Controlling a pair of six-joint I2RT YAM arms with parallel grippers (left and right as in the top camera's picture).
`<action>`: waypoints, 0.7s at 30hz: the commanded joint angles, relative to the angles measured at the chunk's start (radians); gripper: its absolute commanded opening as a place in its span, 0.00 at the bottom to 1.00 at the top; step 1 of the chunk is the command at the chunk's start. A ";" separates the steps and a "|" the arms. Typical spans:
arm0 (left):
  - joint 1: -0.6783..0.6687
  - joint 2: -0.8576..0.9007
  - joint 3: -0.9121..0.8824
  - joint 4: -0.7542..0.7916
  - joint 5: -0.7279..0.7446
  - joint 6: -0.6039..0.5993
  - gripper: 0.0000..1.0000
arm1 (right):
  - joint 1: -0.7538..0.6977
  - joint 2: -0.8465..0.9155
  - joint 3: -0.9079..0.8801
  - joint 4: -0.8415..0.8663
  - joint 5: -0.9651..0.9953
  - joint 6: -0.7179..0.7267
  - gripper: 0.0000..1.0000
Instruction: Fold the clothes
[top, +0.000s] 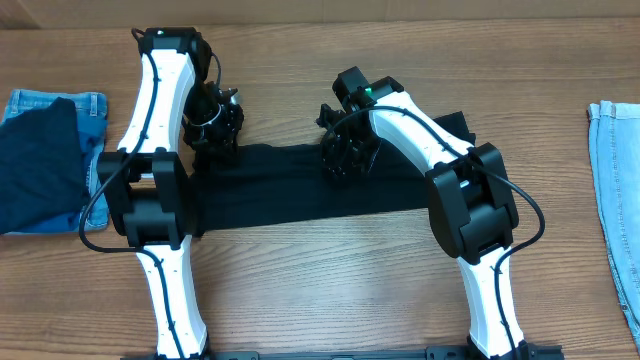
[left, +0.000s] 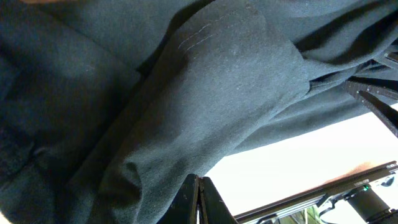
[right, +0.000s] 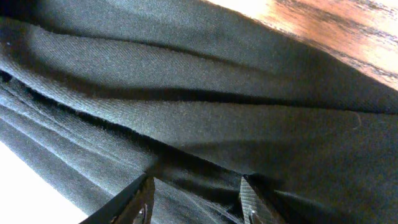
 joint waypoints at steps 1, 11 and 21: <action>0.021 -0.024 -0.001 0.023 -0.156 -0.073 0.10 | 0.000 0.058 -0.055 -0.010 0.037 0.005 0.49; 0.134 -0.024 -0.002 -0.019 0.036 -0.098 0.40 | -0.003 0.058 -0.055 -0.006 0.037 0.000 0.51; 0.095 -0.024 -0.002 -0.001 0.042 -0.074 0.20 | -0.015 0.058 -0.055 -0.008 0.037 0.001 0.51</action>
